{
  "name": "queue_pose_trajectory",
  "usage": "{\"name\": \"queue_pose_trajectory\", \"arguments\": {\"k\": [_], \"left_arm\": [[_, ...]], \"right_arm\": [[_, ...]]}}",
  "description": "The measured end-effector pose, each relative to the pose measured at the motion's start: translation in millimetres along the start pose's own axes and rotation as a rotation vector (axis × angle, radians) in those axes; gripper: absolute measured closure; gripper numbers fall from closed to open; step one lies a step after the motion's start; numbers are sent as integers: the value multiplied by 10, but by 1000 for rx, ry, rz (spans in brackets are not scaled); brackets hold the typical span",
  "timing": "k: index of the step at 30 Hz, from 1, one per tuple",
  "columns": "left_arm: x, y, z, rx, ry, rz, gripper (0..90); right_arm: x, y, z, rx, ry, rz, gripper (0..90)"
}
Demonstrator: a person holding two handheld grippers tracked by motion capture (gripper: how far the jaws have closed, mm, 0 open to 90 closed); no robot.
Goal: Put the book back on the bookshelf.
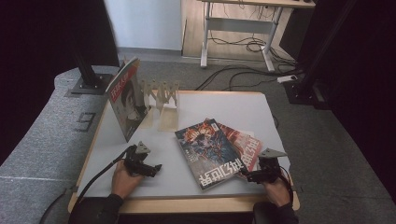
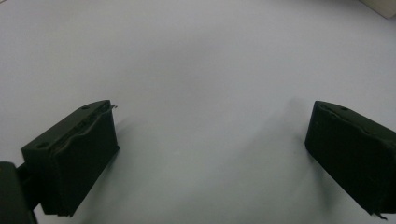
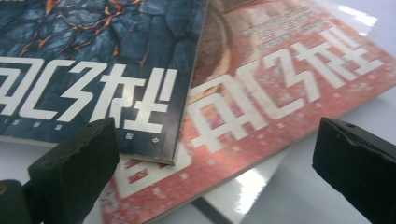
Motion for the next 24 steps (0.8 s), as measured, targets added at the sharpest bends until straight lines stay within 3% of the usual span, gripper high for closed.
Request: {"name": "queue_pose_trajectory", "arguments": {"k": [18,24], "left_arm": [[-22,-6,3,7,-12,7,18],[-133,-24,-31,63,-42,0,66]], "right_arm": [[-146,-165,-291,40,-48,21,5],[-216,-245,-388,58,-57,24,7]]}}
Point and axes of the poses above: each handheld gripper's, and its own axes: y roughly backward along the jaws, x roughly out of its underside, z roughly to its left, the point moved 1 cm from there along -y, roughly forward along the jaws, and after that the axes turned 5 degrees about -z, right-handed, at the moved point
